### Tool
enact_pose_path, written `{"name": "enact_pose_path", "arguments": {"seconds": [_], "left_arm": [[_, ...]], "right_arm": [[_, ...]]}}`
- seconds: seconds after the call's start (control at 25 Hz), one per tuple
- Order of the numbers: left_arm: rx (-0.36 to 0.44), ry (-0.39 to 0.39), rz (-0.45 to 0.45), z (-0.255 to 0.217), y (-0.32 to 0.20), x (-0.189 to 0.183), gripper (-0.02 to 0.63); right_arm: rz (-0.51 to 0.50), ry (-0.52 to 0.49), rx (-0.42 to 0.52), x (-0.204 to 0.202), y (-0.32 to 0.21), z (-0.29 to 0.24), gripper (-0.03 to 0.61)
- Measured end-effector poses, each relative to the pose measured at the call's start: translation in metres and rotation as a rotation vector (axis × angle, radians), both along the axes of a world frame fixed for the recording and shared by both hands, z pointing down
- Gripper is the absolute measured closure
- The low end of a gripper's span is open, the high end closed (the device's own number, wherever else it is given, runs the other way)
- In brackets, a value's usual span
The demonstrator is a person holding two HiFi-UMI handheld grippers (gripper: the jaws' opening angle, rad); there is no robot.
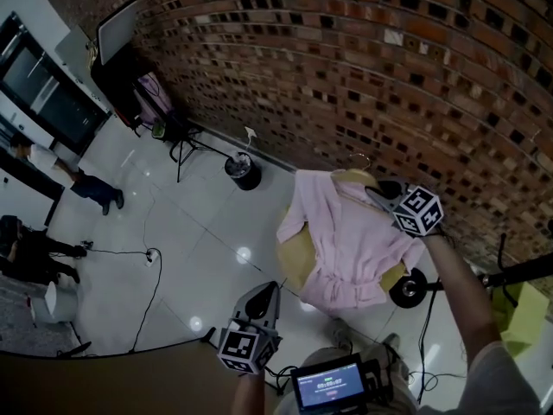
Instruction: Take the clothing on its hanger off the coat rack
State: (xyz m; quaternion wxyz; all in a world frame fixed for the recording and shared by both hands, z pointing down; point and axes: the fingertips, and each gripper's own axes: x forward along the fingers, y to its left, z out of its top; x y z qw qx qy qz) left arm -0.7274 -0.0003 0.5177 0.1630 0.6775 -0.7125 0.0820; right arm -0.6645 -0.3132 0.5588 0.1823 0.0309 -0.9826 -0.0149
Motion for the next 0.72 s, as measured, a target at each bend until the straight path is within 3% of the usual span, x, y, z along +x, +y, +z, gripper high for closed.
{"name": "enact_pose_path", "arguments": {"seconds": [0.2,0.44,0.72], "left_arm": [[-0.039,-0.001,-0.002,0.016,0.000,-0.021,0.629],[-0.087,-0.006,-0.012,0.039,0.003,-0.040,0.629],[-0.138,-0.006,-0.018,0.063,0.000,-0.054,0.629]], "right_arm": [[0.033,-0.031,-0.058,-0.013,0.001,0.070,0.537],[0.061,-0.062,-0.202,-0.024,0.005,0.139,0.538],[0.020,-0.013,-0.349,-0.051,0.017,0.211,0.538]]}}
